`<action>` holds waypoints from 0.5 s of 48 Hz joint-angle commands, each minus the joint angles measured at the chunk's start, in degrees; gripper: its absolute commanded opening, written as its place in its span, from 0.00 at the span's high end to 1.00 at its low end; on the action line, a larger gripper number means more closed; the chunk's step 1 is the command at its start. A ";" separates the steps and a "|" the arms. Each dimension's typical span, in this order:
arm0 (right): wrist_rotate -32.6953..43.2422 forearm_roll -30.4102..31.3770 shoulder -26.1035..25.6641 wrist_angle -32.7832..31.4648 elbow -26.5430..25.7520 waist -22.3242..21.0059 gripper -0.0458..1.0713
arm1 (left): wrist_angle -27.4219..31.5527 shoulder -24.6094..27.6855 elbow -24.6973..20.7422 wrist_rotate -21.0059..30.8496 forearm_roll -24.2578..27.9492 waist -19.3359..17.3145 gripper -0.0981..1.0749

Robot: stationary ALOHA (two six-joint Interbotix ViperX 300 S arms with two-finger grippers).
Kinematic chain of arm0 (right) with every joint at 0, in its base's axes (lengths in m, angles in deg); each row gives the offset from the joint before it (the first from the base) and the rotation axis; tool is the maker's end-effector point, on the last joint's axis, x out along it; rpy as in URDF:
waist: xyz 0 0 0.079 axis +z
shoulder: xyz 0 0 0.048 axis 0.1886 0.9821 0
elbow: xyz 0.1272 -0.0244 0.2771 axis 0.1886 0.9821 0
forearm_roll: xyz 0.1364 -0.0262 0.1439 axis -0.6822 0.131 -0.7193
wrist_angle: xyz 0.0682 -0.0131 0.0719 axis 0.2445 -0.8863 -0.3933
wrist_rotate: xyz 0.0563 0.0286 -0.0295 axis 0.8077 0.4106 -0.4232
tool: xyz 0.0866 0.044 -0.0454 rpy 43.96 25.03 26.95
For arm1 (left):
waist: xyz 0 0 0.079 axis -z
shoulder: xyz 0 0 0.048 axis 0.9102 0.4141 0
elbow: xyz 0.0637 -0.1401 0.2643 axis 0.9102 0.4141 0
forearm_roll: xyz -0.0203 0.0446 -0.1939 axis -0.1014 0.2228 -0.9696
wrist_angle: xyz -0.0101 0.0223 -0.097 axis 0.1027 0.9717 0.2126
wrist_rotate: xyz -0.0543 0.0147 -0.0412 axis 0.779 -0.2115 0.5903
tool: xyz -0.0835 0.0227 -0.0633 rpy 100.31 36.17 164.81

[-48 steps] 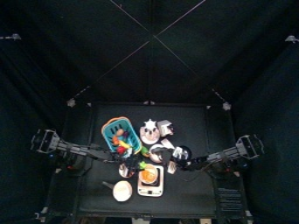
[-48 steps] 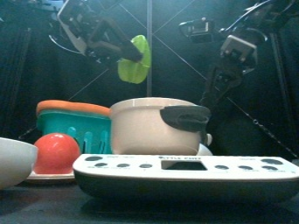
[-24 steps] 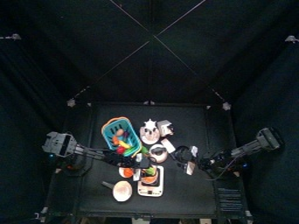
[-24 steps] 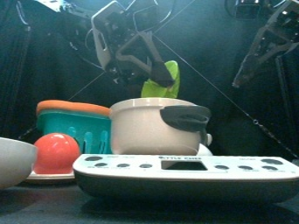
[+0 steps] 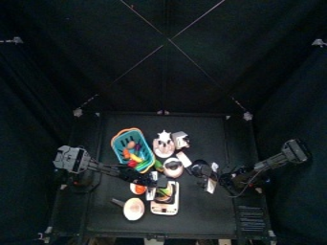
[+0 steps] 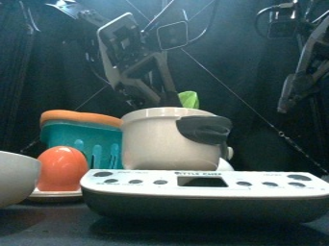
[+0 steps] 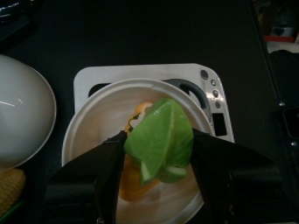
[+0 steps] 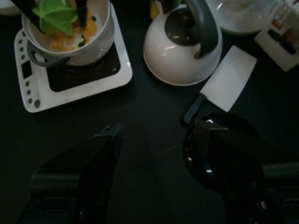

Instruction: Place starfruit into pot

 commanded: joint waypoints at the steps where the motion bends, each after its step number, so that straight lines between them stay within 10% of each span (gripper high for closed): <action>1: -0.18 -1.05 -0.26 0.26 -0.53 -0.88 0.10 | -0.09 -0.70 -1.85 0.00 0.00 -0.26 0.16; 24: -0.44 2.55 -0.53 0.09 1.14 -2.11 0.10 | -0.70 -7.47 -0.35 0.00 1.93 -3.43 0.05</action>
